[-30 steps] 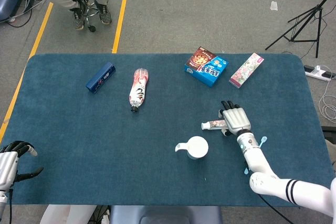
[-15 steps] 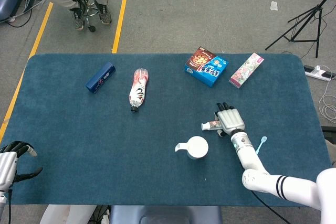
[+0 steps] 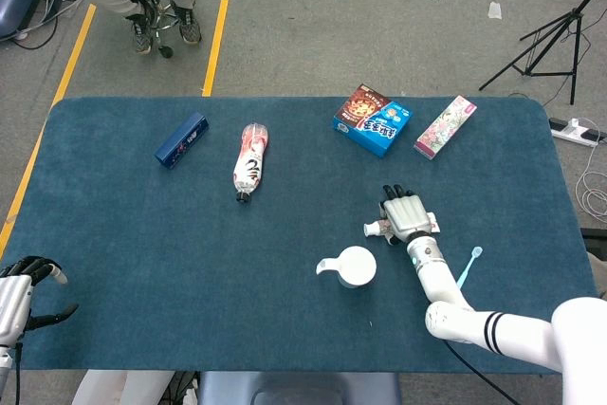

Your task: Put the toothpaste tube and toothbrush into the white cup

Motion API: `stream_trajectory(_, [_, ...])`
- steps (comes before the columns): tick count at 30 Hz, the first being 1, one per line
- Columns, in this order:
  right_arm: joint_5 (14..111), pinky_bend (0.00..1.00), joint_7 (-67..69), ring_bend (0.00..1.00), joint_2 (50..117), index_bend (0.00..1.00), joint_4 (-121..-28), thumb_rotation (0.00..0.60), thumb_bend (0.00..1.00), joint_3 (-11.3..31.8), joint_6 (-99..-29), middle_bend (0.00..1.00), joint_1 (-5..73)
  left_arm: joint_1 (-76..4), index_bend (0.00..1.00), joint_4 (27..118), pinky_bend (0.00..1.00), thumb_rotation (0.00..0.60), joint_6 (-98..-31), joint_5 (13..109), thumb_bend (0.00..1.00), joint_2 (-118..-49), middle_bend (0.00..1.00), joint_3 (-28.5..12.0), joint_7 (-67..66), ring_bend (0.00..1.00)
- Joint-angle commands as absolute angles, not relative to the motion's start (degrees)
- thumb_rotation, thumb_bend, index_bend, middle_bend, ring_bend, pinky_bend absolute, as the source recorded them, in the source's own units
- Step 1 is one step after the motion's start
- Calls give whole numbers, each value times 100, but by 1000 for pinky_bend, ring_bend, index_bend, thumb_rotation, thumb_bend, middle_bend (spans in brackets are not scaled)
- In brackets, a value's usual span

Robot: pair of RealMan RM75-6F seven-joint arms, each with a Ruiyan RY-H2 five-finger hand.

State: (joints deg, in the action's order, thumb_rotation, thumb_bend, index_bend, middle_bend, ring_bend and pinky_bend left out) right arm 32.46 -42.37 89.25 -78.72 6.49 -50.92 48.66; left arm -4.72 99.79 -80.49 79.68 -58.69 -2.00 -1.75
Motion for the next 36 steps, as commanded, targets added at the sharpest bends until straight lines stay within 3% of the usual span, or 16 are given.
stream_trajectory(1, [3216, 189, -4253, 3, 8955, 414, -7852, 600, 218, 639, -5089, 72, 4893, -472, 505, 9983, 279, 600, -8046, 7969, 0, -5866, 379, -197, -176, 234])
stream_trajectory(22, [3535, 188, -4061, 2, 8912, 618, -8010, 600, 297, 572, -5414, 124, 4823, -478, 505, 10008, 279, 600, -8013, 7963, 0, -5868, 379, -178, -234, 234])
stream_trajectory(36, [4255, 189, -3553, 2, 8108, 644, -9281, 600, 336, 738, -6010, 144, 4489, -474, 505, 10014, 279, 600, -8020, 7944, 0, -5875, 379, -181, -270, 234])
